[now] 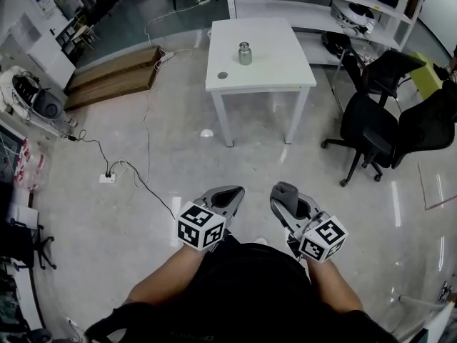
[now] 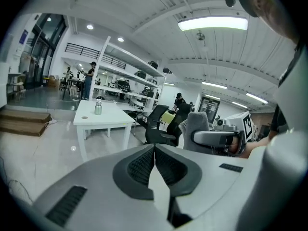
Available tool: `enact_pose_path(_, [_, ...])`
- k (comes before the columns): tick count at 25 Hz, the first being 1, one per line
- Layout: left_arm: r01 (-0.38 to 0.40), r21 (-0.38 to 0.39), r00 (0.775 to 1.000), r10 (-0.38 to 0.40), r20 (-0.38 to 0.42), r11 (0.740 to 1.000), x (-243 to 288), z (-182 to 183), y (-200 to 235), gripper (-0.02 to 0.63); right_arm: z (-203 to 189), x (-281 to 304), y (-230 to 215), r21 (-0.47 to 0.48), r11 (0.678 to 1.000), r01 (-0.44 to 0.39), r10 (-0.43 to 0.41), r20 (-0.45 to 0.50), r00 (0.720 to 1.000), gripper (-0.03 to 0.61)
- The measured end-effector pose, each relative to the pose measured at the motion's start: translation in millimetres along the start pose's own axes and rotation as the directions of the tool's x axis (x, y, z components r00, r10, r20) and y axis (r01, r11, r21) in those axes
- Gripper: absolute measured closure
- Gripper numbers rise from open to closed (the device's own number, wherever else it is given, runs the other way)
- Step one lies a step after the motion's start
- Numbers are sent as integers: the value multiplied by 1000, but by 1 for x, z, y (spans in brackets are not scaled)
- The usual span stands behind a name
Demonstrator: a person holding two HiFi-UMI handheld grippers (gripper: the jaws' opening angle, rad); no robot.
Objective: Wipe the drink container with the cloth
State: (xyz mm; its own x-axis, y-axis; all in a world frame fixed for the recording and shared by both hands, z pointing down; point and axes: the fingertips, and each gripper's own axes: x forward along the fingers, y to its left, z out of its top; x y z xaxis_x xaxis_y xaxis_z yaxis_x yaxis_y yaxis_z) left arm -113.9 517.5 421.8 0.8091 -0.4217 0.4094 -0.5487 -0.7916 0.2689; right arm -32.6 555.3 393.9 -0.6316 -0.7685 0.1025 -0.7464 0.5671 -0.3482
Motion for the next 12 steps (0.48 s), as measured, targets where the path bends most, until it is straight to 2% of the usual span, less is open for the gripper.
enact_pose_path(3, [15, -101, 1000, -13, 25, 995, -1, 4, 5, 595, 2, -1, -3, 8, 1000, -2, 2, -1, 1000, 480])
enact_pose_path(5, [2, -123, 999, 3, 34, 992, -3, 8, 12, 595, 2, 1, -6, 19, 1000, 3, -3, -9, 1000, 480])
enact_pose_path(7, [-28, -90, 999, 31, 24, 996, -6, 8, 17, 595, 0, 3, -8, 30, 1000, 1, -1, -17, 1000, 480])
enact_pose_path(10, [-72, 34, 997, 72, -12, 997, -4, 4, 19, 595, -7, 7, -9, 48, 999, -3, 5, -34, 999, 480])
enact_pose_path(12, [-62, 85, 997, 66, -35, 994, 4, 2, 17, 595, -11, 11, -12, 62, 998, -2, 4, -47, 999, 480])
